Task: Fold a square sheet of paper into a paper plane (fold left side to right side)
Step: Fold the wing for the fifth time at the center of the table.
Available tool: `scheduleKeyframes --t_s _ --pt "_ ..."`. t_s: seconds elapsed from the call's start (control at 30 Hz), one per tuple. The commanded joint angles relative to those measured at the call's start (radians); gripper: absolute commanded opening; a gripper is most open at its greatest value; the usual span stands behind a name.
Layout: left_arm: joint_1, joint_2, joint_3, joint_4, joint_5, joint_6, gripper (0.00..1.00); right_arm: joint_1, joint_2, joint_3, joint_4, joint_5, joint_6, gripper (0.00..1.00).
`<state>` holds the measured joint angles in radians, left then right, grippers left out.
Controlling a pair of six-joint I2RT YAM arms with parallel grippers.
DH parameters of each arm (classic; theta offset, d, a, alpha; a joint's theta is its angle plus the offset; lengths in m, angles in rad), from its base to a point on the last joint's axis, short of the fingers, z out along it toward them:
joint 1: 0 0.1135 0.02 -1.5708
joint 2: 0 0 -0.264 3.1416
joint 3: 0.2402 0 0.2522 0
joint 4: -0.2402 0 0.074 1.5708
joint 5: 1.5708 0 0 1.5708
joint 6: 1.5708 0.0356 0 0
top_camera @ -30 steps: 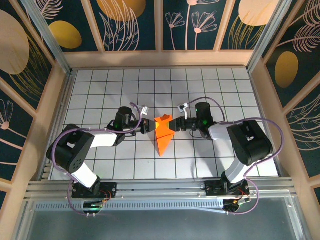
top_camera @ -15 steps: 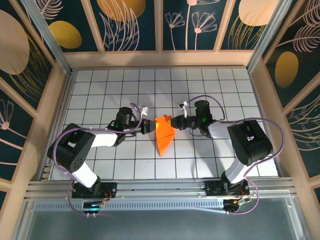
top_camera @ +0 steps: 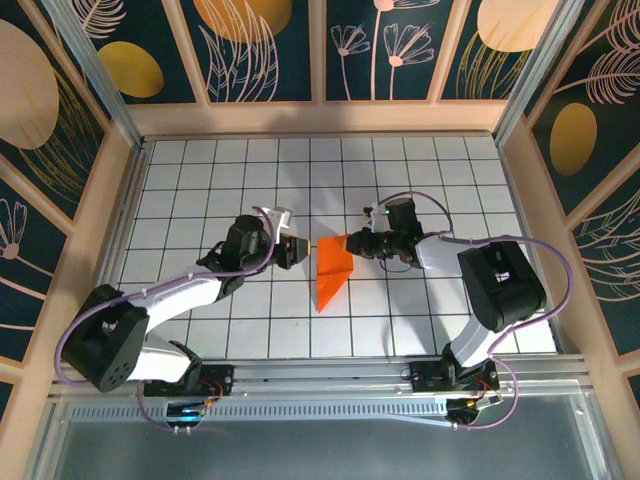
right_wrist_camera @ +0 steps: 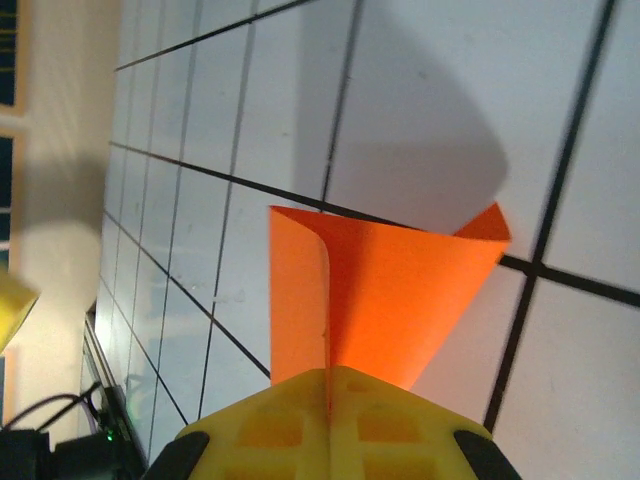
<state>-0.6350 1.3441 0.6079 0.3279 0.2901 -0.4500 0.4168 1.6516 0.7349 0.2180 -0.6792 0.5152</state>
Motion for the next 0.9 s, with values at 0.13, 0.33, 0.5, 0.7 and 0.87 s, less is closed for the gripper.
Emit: scheduleKeyframes --t_s 0.13,0.33,0.5,0.7,0.87 --pt "-0.217 -0.012 0.057 -0.249 -0.285 0.021 0.37 0.011 -0.025 0.053 -0.109 0.067 0.131 0.0" --pt "-0.425 0.149 0.221 -0.423 -0.502 0.016 0.39 0.012 -0.012 0.08 -0.131 0.088 0.156 0.0" --pt "-0.521 0.315 0.358 -0.569 -0.649 0.003 0.43 0.011 -0.01 0.089 -0.135 0.094 0.163 0.0" --pt "-0.549 0.452 0.482 -0.664 -0.759 -0.022 0.46 0.014 -0.006 0.09 -0.139 0.092 0.161 0.0" --pt "-0.548 0.487 0.505 -0.699 -0.818 -0.051 0.47 0.015 0.002 0.089 -0.137 0.089 0.159 0.0"
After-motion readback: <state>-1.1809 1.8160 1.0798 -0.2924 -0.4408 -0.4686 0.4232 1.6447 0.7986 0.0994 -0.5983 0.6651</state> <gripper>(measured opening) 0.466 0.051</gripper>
